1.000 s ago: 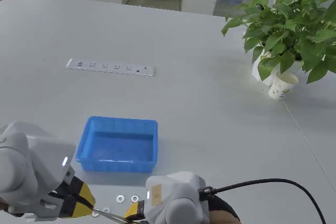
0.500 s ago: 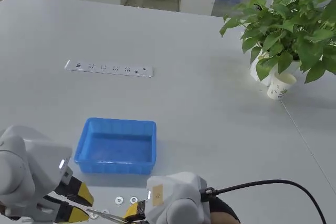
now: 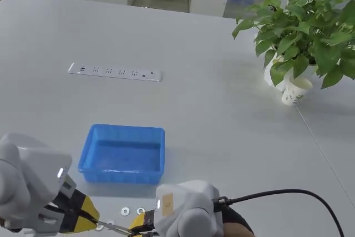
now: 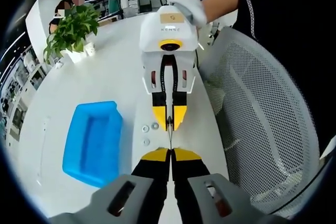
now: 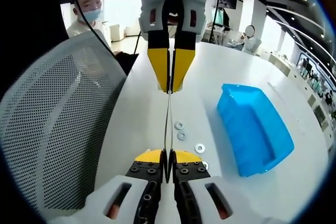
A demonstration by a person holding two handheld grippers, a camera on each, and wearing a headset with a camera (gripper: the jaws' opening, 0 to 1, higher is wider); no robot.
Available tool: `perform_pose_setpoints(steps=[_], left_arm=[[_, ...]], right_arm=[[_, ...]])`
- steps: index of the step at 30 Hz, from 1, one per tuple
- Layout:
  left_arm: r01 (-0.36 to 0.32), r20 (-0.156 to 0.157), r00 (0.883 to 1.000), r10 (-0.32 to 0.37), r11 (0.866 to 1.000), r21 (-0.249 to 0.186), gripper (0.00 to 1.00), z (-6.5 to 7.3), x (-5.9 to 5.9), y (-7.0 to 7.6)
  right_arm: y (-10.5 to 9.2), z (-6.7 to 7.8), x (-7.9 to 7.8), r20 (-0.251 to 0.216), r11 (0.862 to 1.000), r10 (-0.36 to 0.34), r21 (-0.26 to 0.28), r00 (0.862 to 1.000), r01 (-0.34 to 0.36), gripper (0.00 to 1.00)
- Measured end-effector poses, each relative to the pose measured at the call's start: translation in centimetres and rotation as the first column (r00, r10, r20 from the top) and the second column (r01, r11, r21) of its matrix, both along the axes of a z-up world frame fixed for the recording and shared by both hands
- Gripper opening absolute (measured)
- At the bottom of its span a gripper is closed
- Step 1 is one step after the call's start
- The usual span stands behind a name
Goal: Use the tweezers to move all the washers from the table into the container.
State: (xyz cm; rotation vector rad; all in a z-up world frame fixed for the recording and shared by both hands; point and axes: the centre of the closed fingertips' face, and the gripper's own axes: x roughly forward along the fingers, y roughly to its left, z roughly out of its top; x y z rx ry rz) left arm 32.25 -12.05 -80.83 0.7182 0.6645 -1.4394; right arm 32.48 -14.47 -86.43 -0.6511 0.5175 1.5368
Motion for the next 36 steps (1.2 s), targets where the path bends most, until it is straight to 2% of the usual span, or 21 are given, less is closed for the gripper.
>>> perform_pose_setpoints(steps=[10,18,30,36], left_arm=[[-0.009,0.008,1.000,0.009,0.999,-0.043,0.04,1.5,0.3,-0.6],[-0.023,0.005,1.000,0.024,0.994,-0.111,0.04,2.5,0.5,-1.8],[-0.028,-0.013,1.000,0.026,0.981,-0.190,0.04,2.8,0.3,-3.4],[-0.025,-0.023,1.000,0.021,0.979,-0.203,0.04,2.7,0.2,-4.2]], right_arm=[[0.2,0.6,0.1,0.010,1.000,-0.001,0.012,1.000,0.001,0.07],[0.2,0.9,0.3,0.008,0.999,-0.010,0.035,1.000,0.010,0.07],[-0.1,0.8,0.0,-0.001,0.999,-0.017,0.051,1.000,0.017,0.07],[-0.3,0.5,-0.2,-0.008,0.998,-0.024,0.049,1.000,0.025,0.07]])
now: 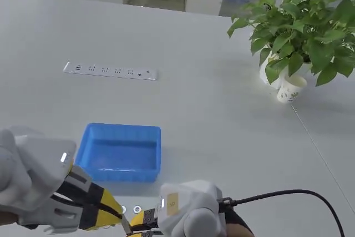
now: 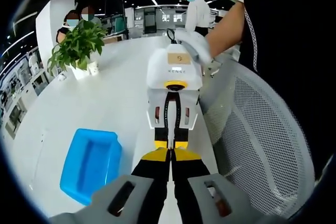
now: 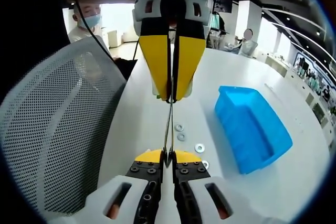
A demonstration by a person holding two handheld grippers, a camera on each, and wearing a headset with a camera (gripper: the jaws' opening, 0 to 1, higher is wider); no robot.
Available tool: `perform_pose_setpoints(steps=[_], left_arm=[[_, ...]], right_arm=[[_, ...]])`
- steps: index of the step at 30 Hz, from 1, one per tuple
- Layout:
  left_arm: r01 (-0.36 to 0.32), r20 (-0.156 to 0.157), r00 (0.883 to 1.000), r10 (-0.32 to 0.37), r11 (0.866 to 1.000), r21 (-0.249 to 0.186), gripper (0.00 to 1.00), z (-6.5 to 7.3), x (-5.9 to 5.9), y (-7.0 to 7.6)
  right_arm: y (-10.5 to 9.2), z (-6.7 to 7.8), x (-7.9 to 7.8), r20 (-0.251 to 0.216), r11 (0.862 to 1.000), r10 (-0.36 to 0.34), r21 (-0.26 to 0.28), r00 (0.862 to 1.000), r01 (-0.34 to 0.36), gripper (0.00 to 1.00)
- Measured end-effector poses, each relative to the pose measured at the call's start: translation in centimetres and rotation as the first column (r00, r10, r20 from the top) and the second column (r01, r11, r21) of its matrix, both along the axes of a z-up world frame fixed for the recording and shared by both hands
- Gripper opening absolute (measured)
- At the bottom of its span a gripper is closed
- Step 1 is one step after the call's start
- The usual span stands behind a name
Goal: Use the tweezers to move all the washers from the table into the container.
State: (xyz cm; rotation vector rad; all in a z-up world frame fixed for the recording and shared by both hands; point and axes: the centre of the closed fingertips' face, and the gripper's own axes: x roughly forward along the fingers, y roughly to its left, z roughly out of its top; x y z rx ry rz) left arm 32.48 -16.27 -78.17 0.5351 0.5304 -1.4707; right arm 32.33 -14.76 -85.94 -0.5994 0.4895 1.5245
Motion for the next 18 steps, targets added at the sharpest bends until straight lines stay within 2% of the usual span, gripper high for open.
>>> perform_pose_setpoints(steps=[11,14,18], left_arm=[[0.015,-0.004,1.000,-0.015,1.000,-0.007,0.05,-0.3,-0.1,-0.9],[0.021,-0.003,1.000,-0.021,1.000,-0.001,0.08,-0.7,-0.2,-1.1],[0.014,-0.009,1.000,-0.015,1.000,-0.016,0.09,-0.6,-0.2,-1.3]], right_arm=[[-0.3,-0.3,-0.1,-0.008,1.000,-0.015,0.003,1.000,0.015,0.07],[-0.1,0.0,-0.1,-0.013,1.000,-0.020,0.022,1.000,0.020,0.07],[0.3,0.3,0.0,-0.016,0.999,-0.021,0.041,1.000,0.022,0.07]])
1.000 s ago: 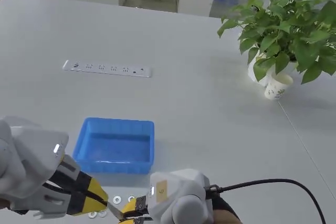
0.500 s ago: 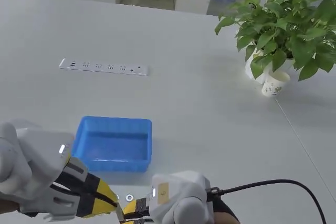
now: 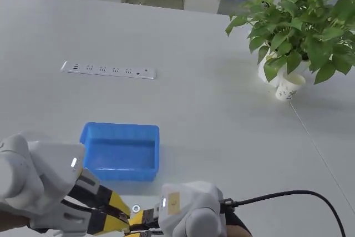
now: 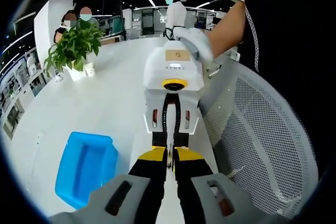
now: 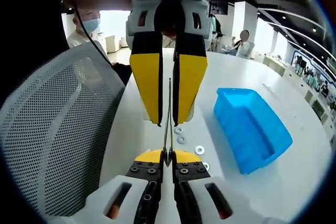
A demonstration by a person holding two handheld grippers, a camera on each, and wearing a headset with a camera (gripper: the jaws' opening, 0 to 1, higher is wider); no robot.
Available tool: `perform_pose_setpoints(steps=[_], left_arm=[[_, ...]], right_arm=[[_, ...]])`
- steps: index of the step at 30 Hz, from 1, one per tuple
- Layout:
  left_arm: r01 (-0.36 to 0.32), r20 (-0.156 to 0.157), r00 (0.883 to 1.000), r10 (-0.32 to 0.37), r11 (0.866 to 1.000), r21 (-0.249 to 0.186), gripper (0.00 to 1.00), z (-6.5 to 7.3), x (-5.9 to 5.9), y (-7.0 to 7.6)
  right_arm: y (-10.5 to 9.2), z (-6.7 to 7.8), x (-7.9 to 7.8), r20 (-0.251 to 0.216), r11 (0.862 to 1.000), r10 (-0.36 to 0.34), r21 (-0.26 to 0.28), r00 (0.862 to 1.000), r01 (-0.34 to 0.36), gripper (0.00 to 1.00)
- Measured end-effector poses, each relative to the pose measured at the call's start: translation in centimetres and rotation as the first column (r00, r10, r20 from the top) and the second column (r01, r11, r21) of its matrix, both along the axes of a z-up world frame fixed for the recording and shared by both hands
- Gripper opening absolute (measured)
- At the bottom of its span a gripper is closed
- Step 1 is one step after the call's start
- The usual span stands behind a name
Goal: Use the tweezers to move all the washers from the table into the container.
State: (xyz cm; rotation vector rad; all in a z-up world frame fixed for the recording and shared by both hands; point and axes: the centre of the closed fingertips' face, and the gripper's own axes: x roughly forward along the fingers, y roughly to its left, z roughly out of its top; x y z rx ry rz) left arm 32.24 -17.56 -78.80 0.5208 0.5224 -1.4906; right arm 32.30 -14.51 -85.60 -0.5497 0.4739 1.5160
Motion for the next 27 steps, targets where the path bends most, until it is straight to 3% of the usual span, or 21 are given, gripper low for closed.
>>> perform_pose_setpoints(steps=[9,18,19,27], left_arm=[[-0.020,-0.013,1.000,0.019,0.996,-0.084,0.06,1.2,0.3,-0.2],[0.029,0.027,0.999,-0.026,0.993,-0.112,0.05,1.3,0.0,-0.6],[0.042,0.044,0.998,-0.037,0.993,-0.109,0.05,1.3,0.0,-0.6],[0.045,0.034,0.999,-0.041,0.993,-0.111,0.03,1.3,0.2,-0.4]], right_arm=[[-0.1,0.1,0.1,0.001,1.000,-0.005,0.007,1.000,0.005,0.07],[-0.3,0.2,0.0,-0.010,1.000,-0.009,0.016,1.000,0.009,0.07],[-0.3,0.2,0.0,-0.009,1.000,-0.009,0.015,1.000,0.009,0.07],[-0.3,0.3,0.0,-0.023,1.000,-0.006,0.019,1.000,0.007,0.08]])
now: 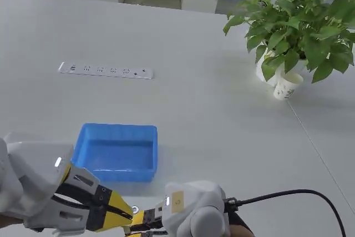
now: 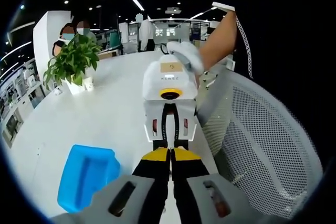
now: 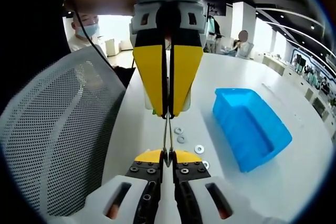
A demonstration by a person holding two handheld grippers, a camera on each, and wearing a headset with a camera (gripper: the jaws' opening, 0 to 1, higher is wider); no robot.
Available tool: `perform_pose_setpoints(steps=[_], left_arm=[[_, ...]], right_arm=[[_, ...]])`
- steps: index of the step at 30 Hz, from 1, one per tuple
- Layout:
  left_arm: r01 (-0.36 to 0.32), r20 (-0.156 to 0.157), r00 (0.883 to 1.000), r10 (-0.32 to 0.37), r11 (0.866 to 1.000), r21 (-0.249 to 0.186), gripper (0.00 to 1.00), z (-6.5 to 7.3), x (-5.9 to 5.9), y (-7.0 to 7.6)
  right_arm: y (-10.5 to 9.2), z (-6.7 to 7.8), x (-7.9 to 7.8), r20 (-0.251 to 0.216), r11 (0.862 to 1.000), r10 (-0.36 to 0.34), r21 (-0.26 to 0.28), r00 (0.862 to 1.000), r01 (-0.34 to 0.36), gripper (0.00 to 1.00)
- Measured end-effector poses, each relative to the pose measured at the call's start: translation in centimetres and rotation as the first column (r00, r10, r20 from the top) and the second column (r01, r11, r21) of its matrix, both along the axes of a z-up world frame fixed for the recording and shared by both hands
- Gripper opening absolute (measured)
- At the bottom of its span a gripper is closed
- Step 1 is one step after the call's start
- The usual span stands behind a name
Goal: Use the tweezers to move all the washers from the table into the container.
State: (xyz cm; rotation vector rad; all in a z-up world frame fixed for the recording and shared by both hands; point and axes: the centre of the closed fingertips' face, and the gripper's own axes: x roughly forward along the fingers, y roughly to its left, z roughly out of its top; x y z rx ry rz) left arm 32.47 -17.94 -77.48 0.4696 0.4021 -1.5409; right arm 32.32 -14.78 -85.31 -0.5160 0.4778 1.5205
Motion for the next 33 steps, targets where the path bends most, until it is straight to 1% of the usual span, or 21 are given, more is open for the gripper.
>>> perform_pose_setpoints(steps=[1,3,4,5,6,9,11,17,19,24,33], left_arm=[[-0.003,-0.007,1.000,0.003,1.000,0.000,0.03,0.0,0.0,0.0],[-0.004,-0.011,1.000,0.004,1.000,0.000,0.02,0.0,0.1,0.0],[-0.010,-0.021,1.000,0.010,1.000,0.000,0.02,0.1,0.1,0.0],[-0.012,-0.025,1.000,0.012,1.000,-0.001,0.02,0.1,0.2,0.1],[-0.016,-0.037,0.999,0.016,1.000,0.001,0.02,0.1,0.2,0.1],[-0.021,-0.042,0.999,0.021,1.000,0.005,0.02,0.1,0.4,0.1],[-0.019,-0.042,0.999,0.019,1.000,0.010,0.02,0.2,0.4,0.1],[-0.025,-0.049,0.998,0.026,0.999,0.020,0.02,0.2,1.0,0.0],[-0.019,-0.038,0.999,0.020,1.000,0.023,0.02,0.2,1.1,-0.1],[-0.009,-0.030,0.999,0.010,1.000,0.018,0.02,0.2,1.4,-0.2],[-0.004,-0.036,0.999,0.004,1.000,-0.001,0.02,0.3,1.7,-0.5]], right_arm=[[0.0,0.0,0.1,0.001,1.000,0.000,-0.001,1.000,0.000,0.08],[0.1,0.0,0.1,0.001,1.000,0.006,-0.005,1.000,-0.006,0.08],[0.1,0.0,0.1,0.002,1.000,0.008,-0.006,1.000,-0.008,0.09],[0.1,0.0,0.1,0.001,1.000,0.009,-0.007,1.000,-0.009,0.09],[0.1,0.0,0.1,0.002,1.000,0.010,-0.008,1.000,-0.010,0.09],[0.2,0.1,0.1,0.004,1.000,0.011,-0.008,1.000,-0.011,0.09],[0.3,0.1,0.3,0.009,1.000,0.010,-0.008,1.000,-0.010,0.10],[0.2,0.1,0.8,0.017,1.000,0.000,-0.012,1.000,0.000,0.11],[0.2,0.1,1.0,0.020,1.000,-0.003,-0.012,1.000,0.003,0.11],[0.1,0.1,1.4,0.021,1.000,-0.016,-0.011,1.000,0.016,0.11],[-0.2,-0.1,1.7,0.017,0.999,-0.030,-0.012,0.999,0.030,0.12]])
